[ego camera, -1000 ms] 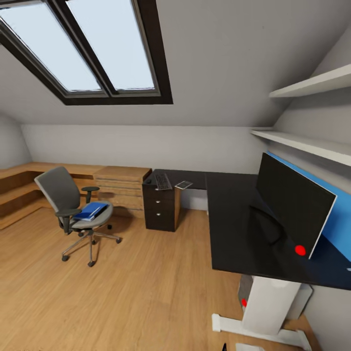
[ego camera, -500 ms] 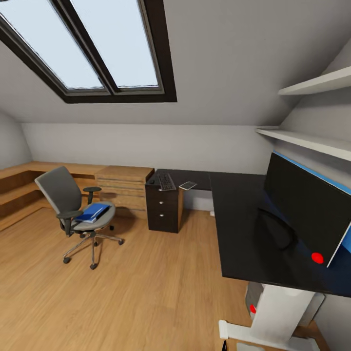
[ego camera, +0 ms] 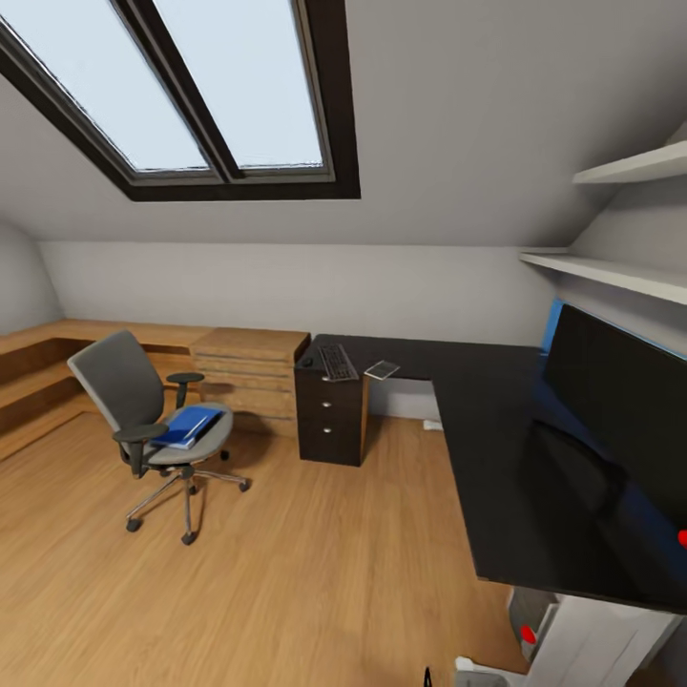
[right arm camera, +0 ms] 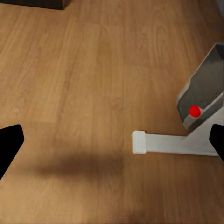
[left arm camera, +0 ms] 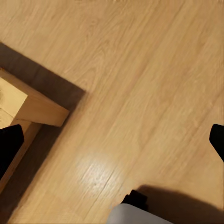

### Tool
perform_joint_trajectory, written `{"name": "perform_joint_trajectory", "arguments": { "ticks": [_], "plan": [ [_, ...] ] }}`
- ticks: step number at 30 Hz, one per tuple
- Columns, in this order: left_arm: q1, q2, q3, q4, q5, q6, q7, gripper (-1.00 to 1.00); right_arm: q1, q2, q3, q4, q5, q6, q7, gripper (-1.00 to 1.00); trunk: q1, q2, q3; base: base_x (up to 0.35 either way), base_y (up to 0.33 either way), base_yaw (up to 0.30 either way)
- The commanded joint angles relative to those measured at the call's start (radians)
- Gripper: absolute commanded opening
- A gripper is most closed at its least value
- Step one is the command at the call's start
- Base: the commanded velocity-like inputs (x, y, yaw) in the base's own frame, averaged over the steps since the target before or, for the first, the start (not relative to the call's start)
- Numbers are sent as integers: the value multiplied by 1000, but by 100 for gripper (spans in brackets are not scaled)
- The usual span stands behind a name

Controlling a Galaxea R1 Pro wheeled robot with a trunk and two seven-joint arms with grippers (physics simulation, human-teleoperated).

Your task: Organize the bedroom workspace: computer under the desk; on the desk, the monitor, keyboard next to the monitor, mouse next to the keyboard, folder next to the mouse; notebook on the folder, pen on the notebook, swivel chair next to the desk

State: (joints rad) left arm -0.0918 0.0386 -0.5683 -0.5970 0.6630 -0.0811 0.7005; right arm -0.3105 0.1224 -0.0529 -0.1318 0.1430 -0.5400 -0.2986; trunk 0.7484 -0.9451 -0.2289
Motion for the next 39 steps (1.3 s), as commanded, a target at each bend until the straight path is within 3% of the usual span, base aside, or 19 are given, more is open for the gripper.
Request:
{"name": "perform_joint_trajectory", "arguments": {
  "ticks": [1, 21, 39],
  "plan": [
    [-1, 1, -8, 0, 11, -8, 5, 100, -1, 0, -5, 1, 10, -2, -5, 100, 1, -1, -1, 248, 214, 0],
    [-1, 0, -8, 0, 14, -8, 4, 100, -1, -8, -5, 0, 10, -3, -4, 100, 1, -1, -1, 258, 207, 0],
    [-2, 1, -8, 2, 15, -8, -15, 100, -1, -9, -5, 0, 9, -3, -4, 100, 1, -1, 5, 315, 45, -55]
  ]
}}
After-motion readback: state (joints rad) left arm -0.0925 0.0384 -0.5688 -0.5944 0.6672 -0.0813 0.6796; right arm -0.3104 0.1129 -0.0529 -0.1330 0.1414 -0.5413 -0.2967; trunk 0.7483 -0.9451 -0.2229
